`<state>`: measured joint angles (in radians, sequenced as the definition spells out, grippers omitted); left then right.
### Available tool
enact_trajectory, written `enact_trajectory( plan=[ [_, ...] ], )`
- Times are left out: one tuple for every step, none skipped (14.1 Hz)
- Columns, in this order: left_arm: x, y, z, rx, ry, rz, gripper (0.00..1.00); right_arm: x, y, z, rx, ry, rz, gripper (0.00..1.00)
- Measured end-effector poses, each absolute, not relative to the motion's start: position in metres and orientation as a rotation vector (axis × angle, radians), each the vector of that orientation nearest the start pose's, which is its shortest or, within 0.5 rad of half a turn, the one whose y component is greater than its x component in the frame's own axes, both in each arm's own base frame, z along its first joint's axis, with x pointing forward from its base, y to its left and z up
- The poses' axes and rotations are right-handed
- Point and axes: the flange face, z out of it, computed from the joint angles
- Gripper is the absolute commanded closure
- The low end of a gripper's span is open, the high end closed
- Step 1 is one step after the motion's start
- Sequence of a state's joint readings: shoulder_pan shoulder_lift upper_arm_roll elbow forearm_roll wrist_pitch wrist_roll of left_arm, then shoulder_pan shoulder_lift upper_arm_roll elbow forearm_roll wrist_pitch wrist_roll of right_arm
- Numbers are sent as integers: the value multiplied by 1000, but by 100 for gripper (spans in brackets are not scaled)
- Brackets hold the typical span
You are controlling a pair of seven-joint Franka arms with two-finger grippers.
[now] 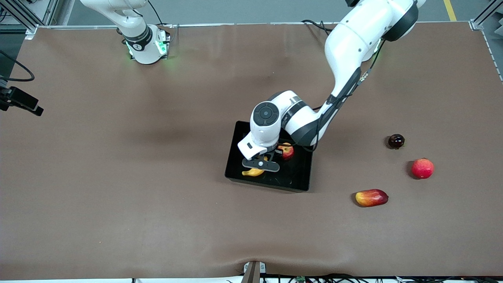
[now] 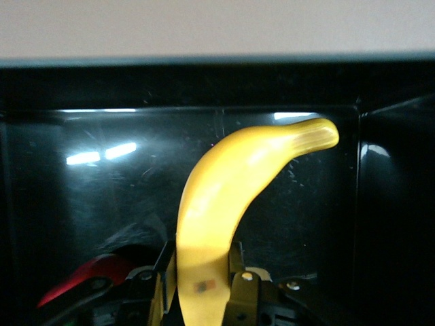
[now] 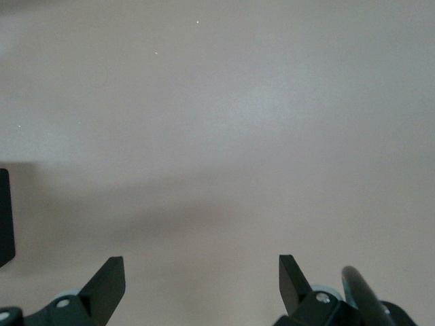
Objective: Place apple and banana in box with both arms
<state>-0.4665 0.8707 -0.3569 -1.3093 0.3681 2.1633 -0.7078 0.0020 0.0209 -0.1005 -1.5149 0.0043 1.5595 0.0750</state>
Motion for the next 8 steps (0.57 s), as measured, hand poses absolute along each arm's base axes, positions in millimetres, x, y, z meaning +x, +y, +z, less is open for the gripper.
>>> enact_trajectory(
  plan=[
    [561,-494,226,-3115,312,-89,94,558,-54,638,-3128,272,-37,0],
    [559,-496,216,-3101,320,-92,71,558,-54,638,-3128,272,-37,0],
    [558,-496,208,-3085,325,-101,47,558,-54,638,-3128,272,-38,0],
    [559,-496,206,-3076,324,-112,5,558,-54,638,-3128,272,-37,0],
    [563,-495,209,-3075,318,-126,0,558,-54,638,-3128,272,-37,0],
    [569,-493,217,-3079,305,-149,0,558,-54,638,-3128,272,-37,0],
    [578,-488,229,-3078,285,-176,0,558,-54,638,-3128,272,-38,0],
    [588,-479,245,-3070,256,-196,0,558,-54,638,-3128,272,-37,0]
  ],
)
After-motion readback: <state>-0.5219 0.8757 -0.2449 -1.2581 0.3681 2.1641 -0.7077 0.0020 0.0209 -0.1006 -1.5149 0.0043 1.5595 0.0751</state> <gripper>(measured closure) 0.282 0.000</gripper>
